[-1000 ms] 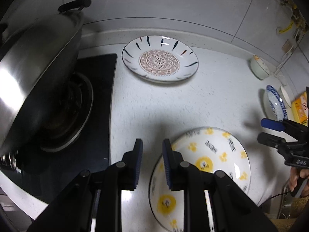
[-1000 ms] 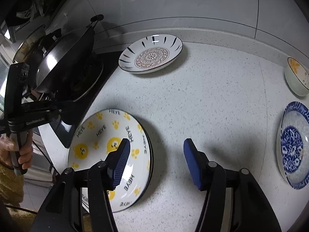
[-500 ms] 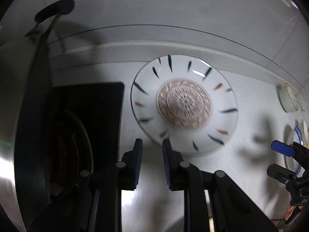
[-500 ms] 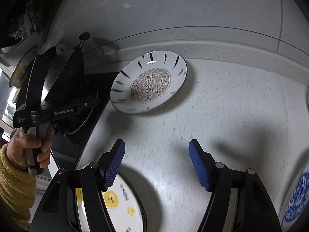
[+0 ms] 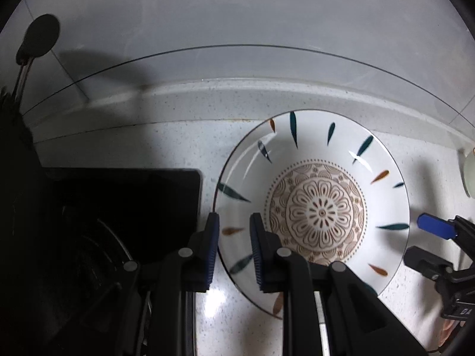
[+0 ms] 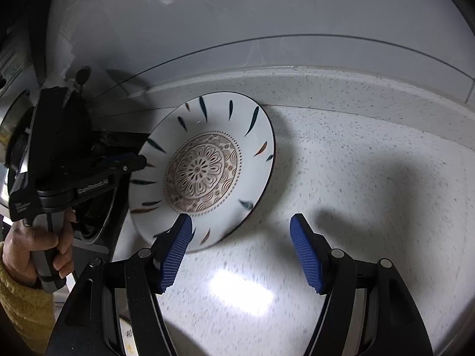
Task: Organize plates and bowls
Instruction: 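Move both grippers to the brown mandala plate and grip its rim, then lift the mandala plate with both grippers and carry it over the bear plates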
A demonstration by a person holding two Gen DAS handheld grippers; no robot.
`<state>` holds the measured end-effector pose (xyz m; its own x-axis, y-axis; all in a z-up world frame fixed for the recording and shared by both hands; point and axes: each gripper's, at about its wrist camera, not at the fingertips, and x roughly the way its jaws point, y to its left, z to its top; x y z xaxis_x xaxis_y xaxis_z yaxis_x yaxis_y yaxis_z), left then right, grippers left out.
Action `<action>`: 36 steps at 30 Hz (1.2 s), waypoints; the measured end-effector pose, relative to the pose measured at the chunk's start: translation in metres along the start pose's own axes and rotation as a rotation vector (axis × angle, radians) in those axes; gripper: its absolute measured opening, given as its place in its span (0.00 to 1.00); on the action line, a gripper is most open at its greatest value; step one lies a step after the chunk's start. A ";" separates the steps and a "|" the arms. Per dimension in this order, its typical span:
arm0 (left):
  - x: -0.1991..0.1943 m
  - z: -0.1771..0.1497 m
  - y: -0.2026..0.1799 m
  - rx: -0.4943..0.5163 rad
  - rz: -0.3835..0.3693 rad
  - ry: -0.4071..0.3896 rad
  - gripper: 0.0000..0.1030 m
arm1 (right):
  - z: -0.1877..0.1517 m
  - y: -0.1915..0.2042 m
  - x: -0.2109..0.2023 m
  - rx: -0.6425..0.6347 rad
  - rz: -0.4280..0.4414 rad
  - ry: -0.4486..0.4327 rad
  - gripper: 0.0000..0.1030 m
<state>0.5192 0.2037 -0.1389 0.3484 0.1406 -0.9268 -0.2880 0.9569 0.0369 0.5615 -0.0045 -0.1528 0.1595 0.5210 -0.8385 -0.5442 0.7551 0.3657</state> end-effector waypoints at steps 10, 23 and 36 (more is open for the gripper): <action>0.013 0.013 0.006 -0.021 0.014 0.019 0.19 | 0.013 -0.005 0.030 0.021 0.043 0.031 0.61; 0.044 0.014 0.035 -0.140 -0.161 0.094 0.23 | 0.020 -0.021 0.042 0.055 0.066 0.053 0.13; 0.049 0.005 0.049 -0.209 -0.279 0.097 0.20 | 0.019 -0.040 0.031 0.029 0.053 0.055 0.13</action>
<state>0.5271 0.2585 -0.1805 0.3555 -0.1527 -0.9221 -0.3732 0.8813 -0.2898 0.6035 -0.0111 -0.1857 0.0853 0.5384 -0.8384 -0.5263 0.7388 0.4209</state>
